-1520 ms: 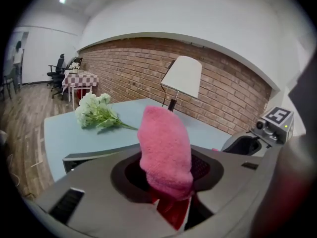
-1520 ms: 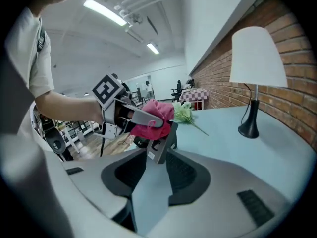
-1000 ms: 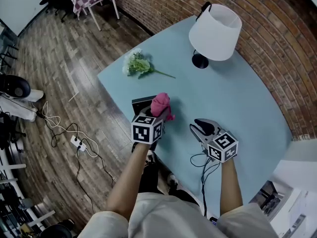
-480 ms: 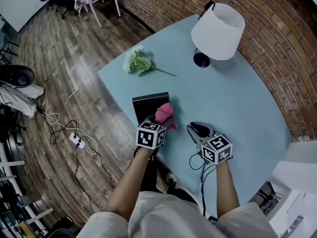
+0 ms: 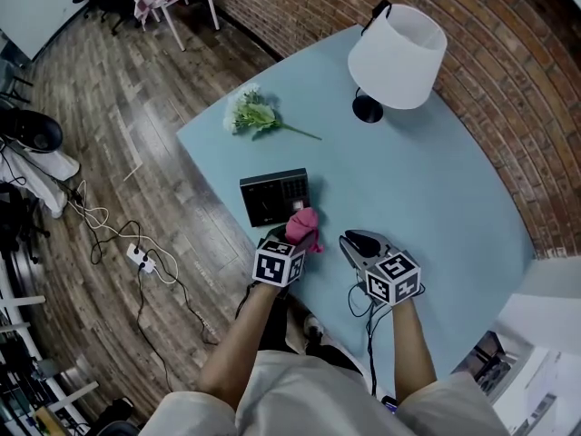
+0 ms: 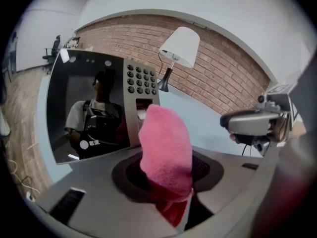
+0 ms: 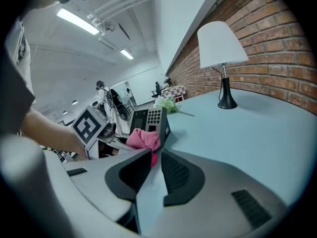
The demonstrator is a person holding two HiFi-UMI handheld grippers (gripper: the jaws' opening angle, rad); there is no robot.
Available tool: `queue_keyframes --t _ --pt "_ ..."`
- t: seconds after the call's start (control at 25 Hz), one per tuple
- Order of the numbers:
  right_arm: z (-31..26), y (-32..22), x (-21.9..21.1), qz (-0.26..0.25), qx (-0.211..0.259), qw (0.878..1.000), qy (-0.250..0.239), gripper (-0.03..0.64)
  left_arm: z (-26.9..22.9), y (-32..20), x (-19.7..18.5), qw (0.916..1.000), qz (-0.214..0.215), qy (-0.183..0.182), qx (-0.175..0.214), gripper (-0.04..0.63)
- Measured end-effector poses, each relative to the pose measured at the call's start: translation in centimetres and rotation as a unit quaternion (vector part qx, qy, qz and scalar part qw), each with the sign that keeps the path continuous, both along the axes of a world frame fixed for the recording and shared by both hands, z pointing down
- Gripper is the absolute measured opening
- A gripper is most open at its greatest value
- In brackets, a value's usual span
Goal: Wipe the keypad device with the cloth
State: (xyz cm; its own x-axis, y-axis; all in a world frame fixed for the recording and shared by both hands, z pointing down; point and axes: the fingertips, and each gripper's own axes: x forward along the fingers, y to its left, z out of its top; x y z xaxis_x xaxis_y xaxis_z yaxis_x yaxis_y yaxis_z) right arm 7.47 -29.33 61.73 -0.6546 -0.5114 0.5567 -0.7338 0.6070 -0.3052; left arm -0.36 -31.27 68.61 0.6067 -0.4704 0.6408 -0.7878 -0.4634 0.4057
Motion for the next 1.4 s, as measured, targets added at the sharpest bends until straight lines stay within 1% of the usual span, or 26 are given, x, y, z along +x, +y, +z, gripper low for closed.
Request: queue_keyframes --t 0.08,0.16,0.28,0.36,0.44,0.52,0.6,0.68,0.72,0.8,0.88,1.04,1.24,1.4 --pt "-0.2 0.3 -0.2 0.004 0.0 1.0 -0.002 0.084 0.2 0.7 -0.3 0.9999 0.002 -0.015 0.007 0.183" --pt "-0.3 0.9 -0.6 0.006 0.001 1.0 -0.002 0.084 0.2 1.2 -0.5 0.9996 0.007 -0.023 0.012 0.183" --pt "-0.1 0.9 -0.6 0.009 -0.002 1.0 -0.007 0.083 0.6 1.1 -0.2 0.9986 0.021 -0.042 0.026 0.184" --pt "0.0 0.7 -0.3 0.015 -0.003 1.0 -0.012 0.083 0.6 0.9 0.2 0.9972 0.03 -0.052 0.045 0.184" --pt "0.0 1.0 -0.1 0.027 -0.001 1.0 -0.015 0.083 0.5 1.2 0.5 0.9939 0.046 -0.067 0.075 0.184" --pt "0.0 1.3 0.1 0.052 -0.004 0.998 -0.02 0.081 0.6 1.7 0.7 0.9892 0.059 -0.086 0.102 0.184" --pt "-0.1 1.7 0.6 0.096 -0.021 0.994 -0.035 0.081 0.7 1.8 0.6 0.9866 0.06 -0.099 0.115 0.184" --pt "-0.4 2.4 0.9 0.138 -0.041 0.988 -0.056 0.081 0.7 1.9 0.5 0.9852 0.059 -0.103 0.124 0.184" --pt "-0.6 2.9 1.0 0.148 -0.045 0.986 -0.061 0.081 0.6 1.9 0.5 0.9839 0.059 -0.106 0.131 0.184" --pt "-1.1 4.2 0.9 0.147 -0.038 0.987 -0.056 0.078 0.4 2.1 0.5 0.9802 0.059 -0.115 0.15 0.184" --pt "-1.5 5.6 0.8 0.132 -0.028 0.99 -0.041 0.049 0.0 2.5 0.5 0.9788 0.052 -0.117 0.16 0.186" --pt "-3.2 7.4 1.4 0.112 0.003 0.994 -0.02 0.02 -2.2 4.4 0.5 0.9788 0.031 -0.102 0.175 0.186" --pt "-5.6 9.6 2.7 0.095 0.048 0.994 0.006 0.014 -6.2 7.8 -0.2 0.9817 -0.05 -0.065 0.171 0.186" --pt "-7.8 12.4 3.8 0.089 0.075 0.993 0.02 0.014 -9.4 11.6 -0.7 0.9782 -0.081 -0.056 0.183 0.189"
